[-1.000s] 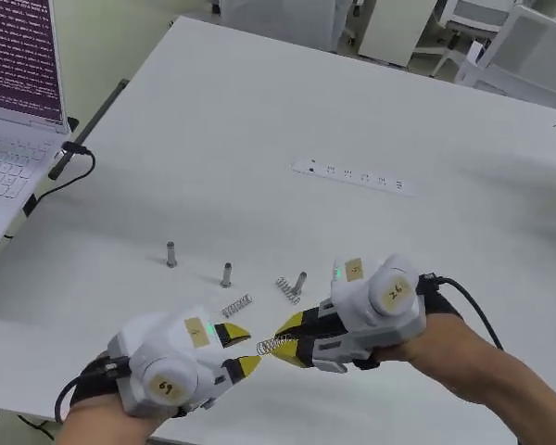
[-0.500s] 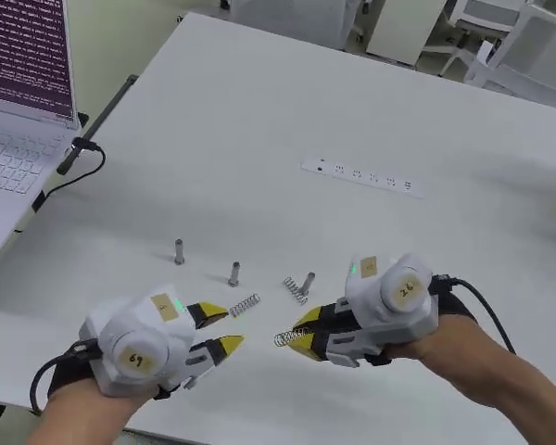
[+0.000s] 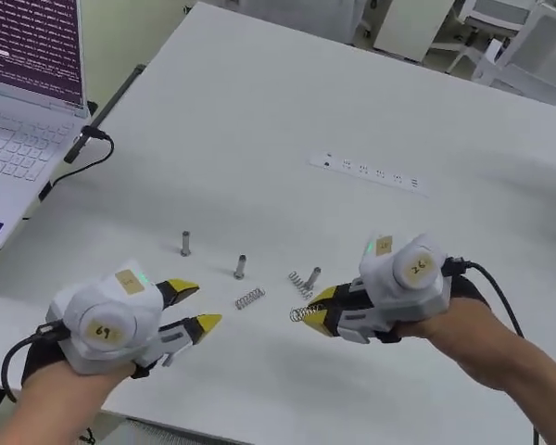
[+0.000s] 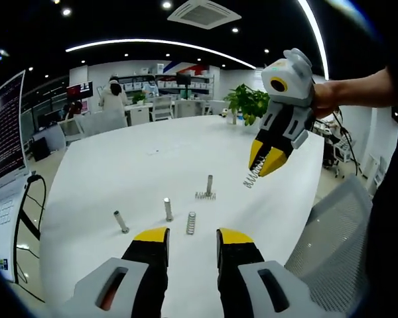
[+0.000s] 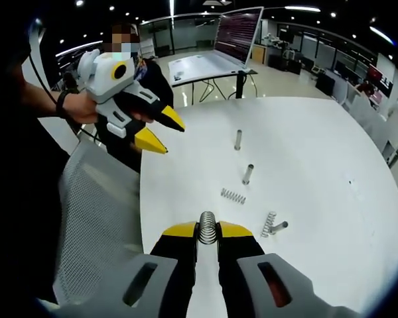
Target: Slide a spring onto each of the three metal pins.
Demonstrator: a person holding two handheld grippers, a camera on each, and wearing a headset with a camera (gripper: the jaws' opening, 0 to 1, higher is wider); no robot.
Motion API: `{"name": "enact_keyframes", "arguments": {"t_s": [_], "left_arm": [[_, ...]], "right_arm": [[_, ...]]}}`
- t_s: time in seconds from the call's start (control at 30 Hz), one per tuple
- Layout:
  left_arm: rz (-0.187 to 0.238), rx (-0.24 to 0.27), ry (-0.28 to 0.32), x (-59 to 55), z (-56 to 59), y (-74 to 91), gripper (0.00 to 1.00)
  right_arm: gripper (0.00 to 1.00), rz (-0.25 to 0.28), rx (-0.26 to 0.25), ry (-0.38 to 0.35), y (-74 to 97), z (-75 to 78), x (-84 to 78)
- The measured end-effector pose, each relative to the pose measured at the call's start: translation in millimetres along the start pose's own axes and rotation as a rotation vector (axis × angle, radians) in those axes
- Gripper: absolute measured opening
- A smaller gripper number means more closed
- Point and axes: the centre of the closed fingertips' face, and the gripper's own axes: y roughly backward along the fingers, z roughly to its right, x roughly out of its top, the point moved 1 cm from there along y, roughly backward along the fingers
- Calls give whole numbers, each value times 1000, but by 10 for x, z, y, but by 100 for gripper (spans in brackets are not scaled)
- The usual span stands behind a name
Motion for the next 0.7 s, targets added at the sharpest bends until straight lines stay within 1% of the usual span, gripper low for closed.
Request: {"name": "enact_keyframes", "arguments": {"t_s": [0.07, 0.2, 0.23, 0.27, 0.33, 0.4, 0.43, 0.5, 0.7], "left_arm": [[2, 18, 14, -20, -74, 31, 23], [4, 44, 37, -58, -184, 83, 25], [4, 47, 39, -63, -197, 89, 26], [7, 58, 51, -75, -241, 113, 26], [8, 73, 62, -103, -303, 139, 27], [8, 84, 70, -122, -344, 164, 28], [9, 92, 74, -133, -371, 188, 29], [8, 102, 82, -153, -415, 223, 30], [7, 132, 101, -223, -550, 320, 33]], "right_arm": [[9, -4, -5, 2, 2, 34, 13], [9, -4, -10, -1, -5, 83, 64], [9, -14, -10, 5, -15, 95, 71], [9, -23, -10, 13, -22, 104, 74], [9, -22, -12, 17, -36, 130, 113], [8, -30, -7, 20, -57, 157, 160], [8, -39, -11, 38, -71, 186, 188], [8, -45, -9, 51, -104, 218, 252], [8, -43, -4, 76, -226, 327, 487]]}}
